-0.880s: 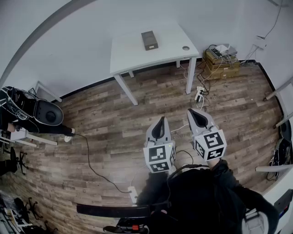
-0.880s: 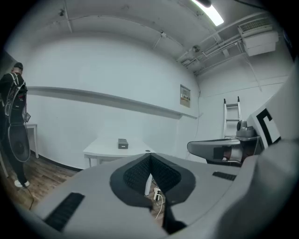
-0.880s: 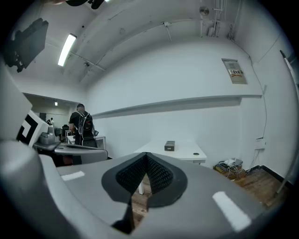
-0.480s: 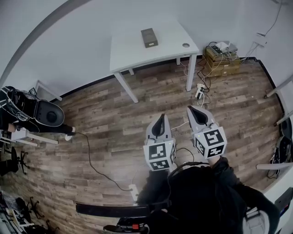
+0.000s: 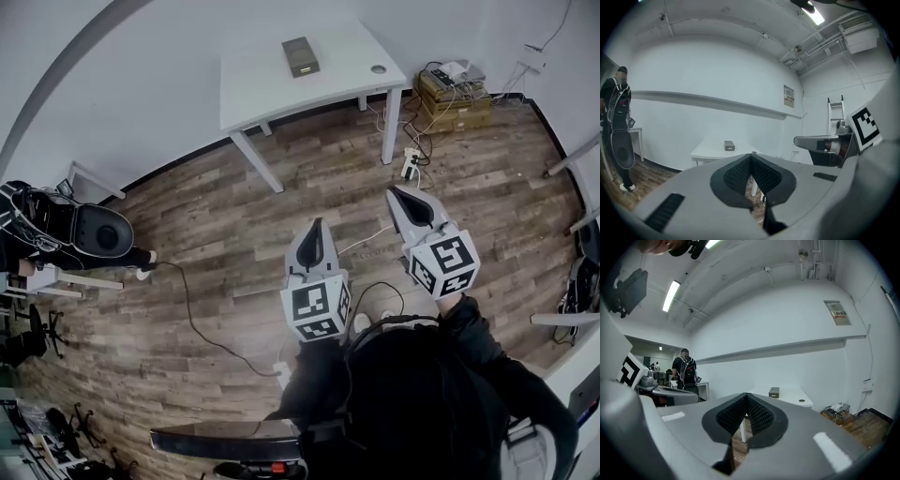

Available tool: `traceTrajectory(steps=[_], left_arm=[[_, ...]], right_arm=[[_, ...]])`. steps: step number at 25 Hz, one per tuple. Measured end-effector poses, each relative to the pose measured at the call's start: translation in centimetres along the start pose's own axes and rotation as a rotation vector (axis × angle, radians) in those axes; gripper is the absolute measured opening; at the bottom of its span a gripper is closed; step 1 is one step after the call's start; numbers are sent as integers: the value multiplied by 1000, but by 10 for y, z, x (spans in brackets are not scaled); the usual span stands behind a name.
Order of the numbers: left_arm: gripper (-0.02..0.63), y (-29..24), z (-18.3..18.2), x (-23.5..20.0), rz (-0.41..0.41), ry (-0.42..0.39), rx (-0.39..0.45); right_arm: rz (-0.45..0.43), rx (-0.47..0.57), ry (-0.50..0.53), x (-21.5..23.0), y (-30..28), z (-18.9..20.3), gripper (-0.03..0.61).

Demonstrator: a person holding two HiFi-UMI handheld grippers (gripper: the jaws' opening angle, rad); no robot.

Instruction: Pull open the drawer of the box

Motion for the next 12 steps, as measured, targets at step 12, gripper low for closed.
traceTrajectory(steps=[12], left_arm=[[2, -25, 21, -40, 12, 15, 0]], right_arm=[[56, 9, -42, -2, -40, 19, -2]])
Point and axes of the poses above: the fingertips, and each gripper's own axes: y backward along the fingers, x to its right, z out of its underside, the point moved 4 cm from there along y, backward along the fingers, and after that the axes turned 14 degrees about -y, right-handed, at the moved point
